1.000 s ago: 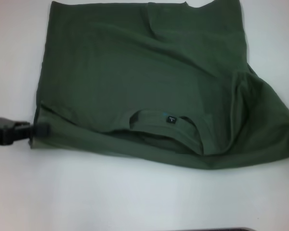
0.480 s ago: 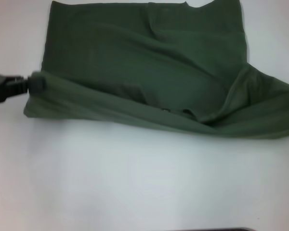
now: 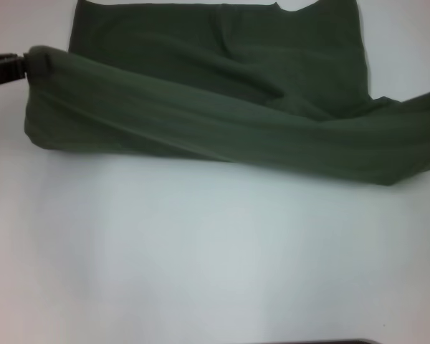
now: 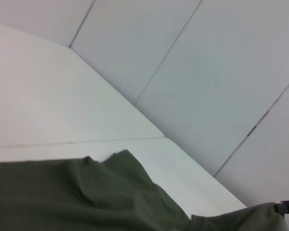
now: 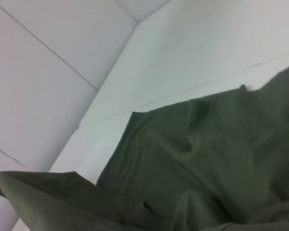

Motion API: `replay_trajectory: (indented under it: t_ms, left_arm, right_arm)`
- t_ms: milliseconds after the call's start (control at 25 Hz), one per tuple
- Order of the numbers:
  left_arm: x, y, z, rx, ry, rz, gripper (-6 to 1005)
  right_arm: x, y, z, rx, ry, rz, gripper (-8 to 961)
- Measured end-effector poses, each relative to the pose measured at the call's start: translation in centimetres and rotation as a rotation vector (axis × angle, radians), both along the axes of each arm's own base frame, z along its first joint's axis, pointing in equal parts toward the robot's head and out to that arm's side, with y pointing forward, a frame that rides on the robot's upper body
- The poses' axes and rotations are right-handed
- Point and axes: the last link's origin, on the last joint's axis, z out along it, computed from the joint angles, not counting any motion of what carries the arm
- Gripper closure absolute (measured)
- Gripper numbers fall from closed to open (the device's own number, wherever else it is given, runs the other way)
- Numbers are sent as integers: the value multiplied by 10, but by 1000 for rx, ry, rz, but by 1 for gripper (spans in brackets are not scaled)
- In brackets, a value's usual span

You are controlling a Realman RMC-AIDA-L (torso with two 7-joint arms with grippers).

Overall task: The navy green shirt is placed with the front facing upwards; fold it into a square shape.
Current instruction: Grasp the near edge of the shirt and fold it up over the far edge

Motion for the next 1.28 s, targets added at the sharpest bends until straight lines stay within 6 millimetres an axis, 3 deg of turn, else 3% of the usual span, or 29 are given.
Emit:
replay_trajectory:
  t_ms: [320, 640, 920, 1280]
  left_arm:
    - [1, -1, 9, 31, 4, 9, 959]
    - [-12, -14, 3, 24, -10, 47, 959]
    - [-25, -29, 0, 13, -9, 83, 959]
    - [-45, -55, -14, -39, 20, 128, 959]
  right_arm:
    - [-12, 16, 4, -11, -2, 25, 921]
    - [-17, 19, -10, -39, 8, 47, 921]
    - [-10, 3, -27, -50, 26, 36, 922]
    - [19, -32, -34, -73, 23, -47, 921]
